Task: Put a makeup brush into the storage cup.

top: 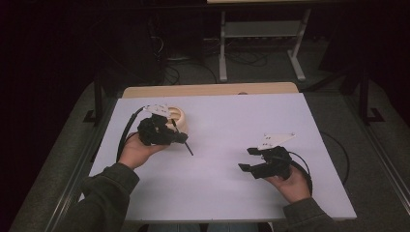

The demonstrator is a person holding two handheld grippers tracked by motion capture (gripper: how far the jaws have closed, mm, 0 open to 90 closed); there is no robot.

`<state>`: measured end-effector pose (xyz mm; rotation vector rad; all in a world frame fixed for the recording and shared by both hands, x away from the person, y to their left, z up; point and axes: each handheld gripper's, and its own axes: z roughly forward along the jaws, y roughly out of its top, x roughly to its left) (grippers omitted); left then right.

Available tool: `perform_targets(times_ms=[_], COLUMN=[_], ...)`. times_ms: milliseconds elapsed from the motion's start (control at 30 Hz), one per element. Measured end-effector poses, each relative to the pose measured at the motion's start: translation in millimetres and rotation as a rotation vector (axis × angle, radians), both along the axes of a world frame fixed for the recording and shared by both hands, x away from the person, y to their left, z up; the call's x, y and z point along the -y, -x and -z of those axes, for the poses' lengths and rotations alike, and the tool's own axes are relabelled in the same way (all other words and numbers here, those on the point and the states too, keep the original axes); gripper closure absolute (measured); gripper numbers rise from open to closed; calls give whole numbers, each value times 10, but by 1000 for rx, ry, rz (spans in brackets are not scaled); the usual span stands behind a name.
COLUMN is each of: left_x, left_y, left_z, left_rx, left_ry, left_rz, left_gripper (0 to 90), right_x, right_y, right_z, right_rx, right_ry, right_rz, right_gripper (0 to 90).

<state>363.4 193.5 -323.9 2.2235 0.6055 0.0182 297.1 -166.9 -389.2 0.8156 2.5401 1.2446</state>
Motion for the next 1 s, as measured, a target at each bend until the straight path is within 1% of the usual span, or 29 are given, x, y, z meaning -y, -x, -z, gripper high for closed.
perform_targets(times_ms=[67,100,167,200,367,400,533,600,833,967,1000], left_x=[-10,-22,-32,-43,-89,-95,-142,-160,-233,-277,-293], left_y=[-8,-18,-33,-45,-97,-102,-146,-161,-203,-256,-269], left_z=[0,-5,-9,-19,-63,-73,-119,-137,-232,-288,-301], left_rx=[-2,-1,-8,-7,-8,-9,-8,-8,5,7,9], left_ry=[9,1,10,4,9,13,20,18,32,21,28], left_rz=[-8,-6,-19,-24,-45,-54,-67,-78,-116,-140,-147], left_gripper=[851,851,850,851,851,851,851,851,851,852,852], right_x=[18,27,50,60,102,108,116,120,105,102,100], right_y=[3,5,3,7,5,1,6,3,9,6,4], right_z=[-3,-5,-6,-8,0,1,-7,-2,-7,-6,-2], right_rx=[-3,-2,3,-2,-8,-1,0,-7,-2,-1,-2], right_ry=[2,0,-3,-4,-4,-3,-6,-5,1,3,4], right_rz=[7,11,12,18,32,29,33,33,32,30,29], right_gripper=[328,327,326,325,318,317,315,313,311,311,310])
